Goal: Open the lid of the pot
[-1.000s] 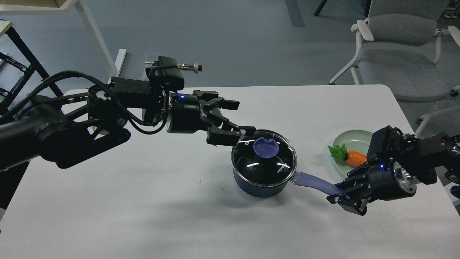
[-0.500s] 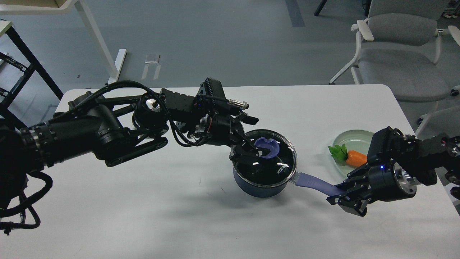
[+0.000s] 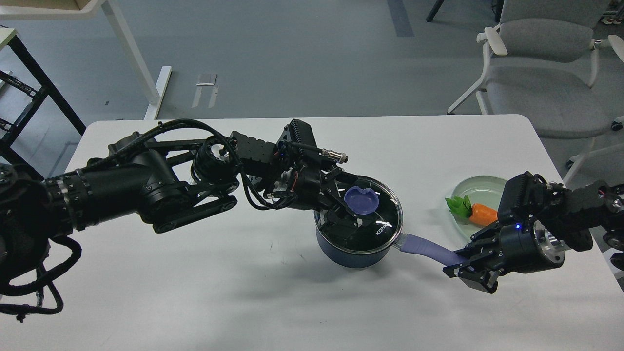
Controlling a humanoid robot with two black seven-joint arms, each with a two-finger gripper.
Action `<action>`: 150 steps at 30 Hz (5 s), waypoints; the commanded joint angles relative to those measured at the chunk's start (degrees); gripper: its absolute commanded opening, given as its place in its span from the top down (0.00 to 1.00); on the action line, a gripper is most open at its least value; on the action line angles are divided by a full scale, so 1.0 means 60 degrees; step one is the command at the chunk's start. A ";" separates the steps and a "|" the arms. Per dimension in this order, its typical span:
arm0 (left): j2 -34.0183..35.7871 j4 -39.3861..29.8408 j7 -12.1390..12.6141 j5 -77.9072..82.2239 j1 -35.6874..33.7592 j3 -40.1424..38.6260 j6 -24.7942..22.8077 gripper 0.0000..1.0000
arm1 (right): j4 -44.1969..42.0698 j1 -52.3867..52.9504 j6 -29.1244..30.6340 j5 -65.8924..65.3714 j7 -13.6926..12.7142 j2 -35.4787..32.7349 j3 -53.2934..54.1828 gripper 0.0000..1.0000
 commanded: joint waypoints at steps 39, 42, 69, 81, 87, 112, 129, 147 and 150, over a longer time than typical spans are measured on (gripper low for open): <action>0.0419 0.0063 0.0000 -0.0294 -0.0488 -0.0122 0.0805 0.53 | 0.0000 0.0000 0.0001 0.0059 -0.0001 -0.0073 -0.0011 0.74; 0.1151 -0.0317 0.0000 -0.0880 -0.0708 -0.0108 0.0820 0.52 | 0.0000 0.0015 0.0001 0.0059 -0.0001 -0.0088 -0.0011 0.74; 0.6412 -0.1257 0.0000 -0.1014 0.3348 -0.0019 0.3661 0.49 | 0.0000 0.0044 0.0001 0.0059 -0.0001 -0.0088 -0.0011 0.74; 0.6339 -0.0715 0.0000 -0.0941 0.3890 -0.0019 0.3720 0.46 | 0.0000 0.0044 0.0001 0.0059 -0.0001 -0.0088 -0.0011 0.74; 0.6339 -0.0714 0.0000 -0.0941 0.3978 -0.0019 0.3706 0.40 | 0.0000 0.0044 0.0001 0.0059 -0.0001 -0.0073 0.0004 0.74; 0.7115 -0.2062 0.0000 -0.7094 0.2911 -0.0751 0.1061 0.01 | 0.0000 0.0044 0.0001 0.0059 -0.0001 -0.0073 0.0004 0.73; 0.5564 -0.0380 0.0000 -1.7038 0.3069 -0.2786 0.0191 0.01 | 0.0015 0.0044 0.0001 0.0088 -0.0001 -0.0103 -0.0011 0.27; 0.5226 -0.0158 0.1472 -1.7859 0.3846 -0.3667 -0.0835 0.01 | -0.0642 0.1583 -0.0423 0.8004 -0.0001 -0.1817 0.0825 0.02; 0.5138 -0.0158 0.1532 -1.7874 0.3933 -0.3871 -0.0835 0.01 | -0.1272 0.1364 -0.0906 1.0962 -0.0001 -0.1700 0.0780 0.02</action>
